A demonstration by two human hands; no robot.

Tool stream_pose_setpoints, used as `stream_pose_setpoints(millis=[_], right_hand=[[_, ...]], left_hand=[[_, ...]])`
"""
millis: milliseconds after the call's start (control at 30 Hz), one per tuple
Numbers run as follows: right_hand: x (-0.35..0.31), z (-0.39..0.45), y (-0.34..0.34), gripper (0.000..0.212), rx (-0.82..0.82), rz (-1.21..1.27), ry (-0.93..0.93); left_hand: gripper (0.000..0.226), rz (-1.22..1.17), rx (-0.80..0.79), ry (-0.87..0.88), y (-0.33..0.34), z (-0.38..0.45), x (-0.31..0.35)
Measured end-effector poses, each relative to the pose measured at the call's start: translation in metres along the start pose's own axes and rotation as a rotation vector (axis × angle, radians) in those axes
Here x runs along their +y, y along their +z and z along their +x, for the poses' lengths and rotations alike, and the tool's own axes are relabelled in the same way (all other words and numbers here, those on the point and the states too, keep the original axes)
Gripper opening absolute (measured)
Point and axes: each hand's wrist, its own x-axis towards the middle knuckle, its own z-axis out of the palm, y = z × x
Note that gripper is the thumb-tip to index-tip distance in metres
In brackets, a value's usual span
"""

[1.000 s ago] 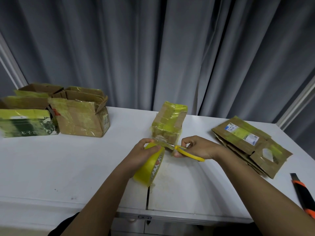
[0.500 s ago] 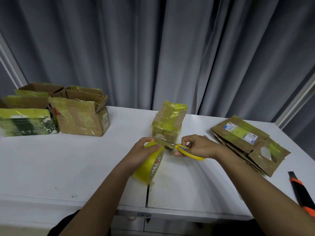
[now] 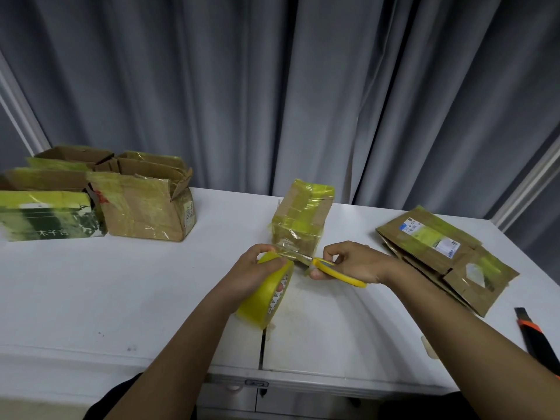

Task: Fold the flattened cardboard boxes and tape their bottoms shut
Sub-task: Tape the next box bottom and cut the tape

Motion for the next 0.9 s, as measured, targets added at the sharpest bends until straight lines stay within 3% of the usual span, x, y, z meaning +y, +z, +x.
stream_pose_setpoints(millis=[367, 433, 567, 633, 767, 900], right_hand=[[-0.001, -0.007, -0.009, 0.056, 0.167, -0.102, -0.075], [-0.001, -0.009, -0.009, 0.056, 0.180, -0.128, -0.080], [0.001, -0.008, -0.005, 0.058, 0.191, -0.212, -0.097], [0.000, -0.006, -0.004, 0.062, 0.213, -0.252, -0.097], [0.001, -0.003, 0.000, 0.058, 0.281, -0.339, -0.125], [0.007, -0.003, 0.009, 0.057, 0.360, -0.371, -0.138]], left_hand=[[0.029, 0.110, -0.017, 0.048, -0.006, 0.002, -0.005], [0.029, 0.296, -0.001, 0.113, -0.012, 0.002, -0.009], [0.043, 0.969, 0.026, 0.179, -0.025, 0.003, -0.024], [0.047, 1.131, 0.019, 0.165, -0.028, 0.004, -0.028], [0.050, 1.173, -0.042, 0.190, -0.029, 0.008, -0.040], [0.068, 1.105, -0.135, 0.139, -0.021, 0.010, -0.051]])
